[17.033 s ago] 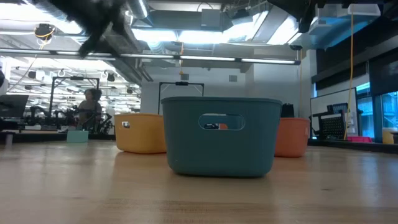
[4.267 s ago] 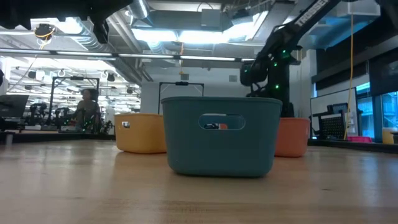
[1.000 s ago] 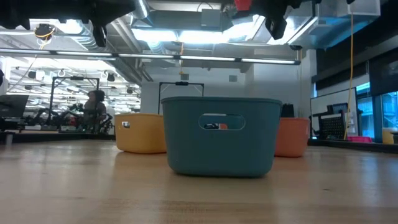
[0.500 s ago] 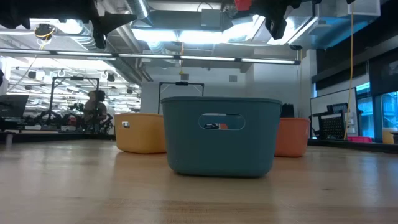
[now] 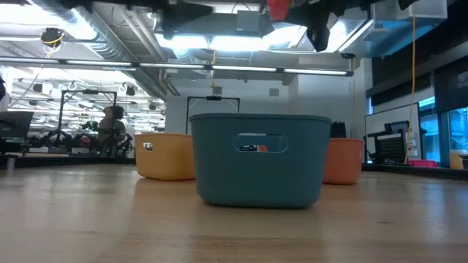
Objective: Sort & place blocks by color
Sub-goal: Put the orange studded block into the yellow bin
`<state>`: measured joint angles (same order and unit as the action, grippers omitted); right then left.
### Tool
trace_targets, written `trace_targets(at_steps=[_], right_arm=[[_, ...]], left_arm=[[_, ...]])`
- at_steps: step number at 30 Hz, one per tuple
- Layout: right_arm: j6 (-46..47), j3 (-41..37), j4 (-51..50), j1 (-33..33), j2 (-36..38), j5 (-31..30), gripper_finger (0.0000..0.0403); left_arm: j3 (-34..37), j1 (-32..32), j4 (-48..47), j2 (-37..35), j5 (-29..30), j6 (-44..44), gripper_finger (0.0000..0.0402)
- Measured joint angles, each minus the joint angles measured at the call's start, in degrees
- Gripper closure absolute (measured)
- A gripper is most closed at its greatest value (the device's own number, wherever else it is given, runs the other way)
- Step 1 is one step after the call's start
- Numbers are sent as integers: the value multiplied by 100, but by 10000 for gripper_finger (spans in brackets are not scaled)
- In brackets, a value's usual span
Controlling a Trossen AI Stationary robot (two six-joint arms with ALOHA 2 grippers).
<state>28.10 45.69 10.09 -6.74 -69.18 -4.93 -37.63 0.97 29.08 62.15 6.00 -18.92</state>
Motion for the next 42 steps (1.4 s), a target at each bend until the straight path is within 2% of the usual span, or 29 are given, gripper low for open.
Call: trace_targets(at_steps=[8, 14, 24, 31, 42], right_arm=[[-7, 2, 311, 0, -241, 93, 262], [-28, 2, 389, -2, -315, 203, 262], [-188, 2, 539, -2, -315, 223, 262], [-326, 2, 650, 11, -315, 219, 262], [-428, 2, 695, 10, -311, 208, 262]], left_arm=[[-1042, -2, 10, 1414, -817, 4, 154], [-1403, 0, 14, 1897, -966, 0, 154], [-1484, -20, 137, 1928, -1485, -305, 154], [-1484, -60, 137, 1928, -814, -300, 154], [-1482, -35, 318, 1928, -994, -294, 154]])
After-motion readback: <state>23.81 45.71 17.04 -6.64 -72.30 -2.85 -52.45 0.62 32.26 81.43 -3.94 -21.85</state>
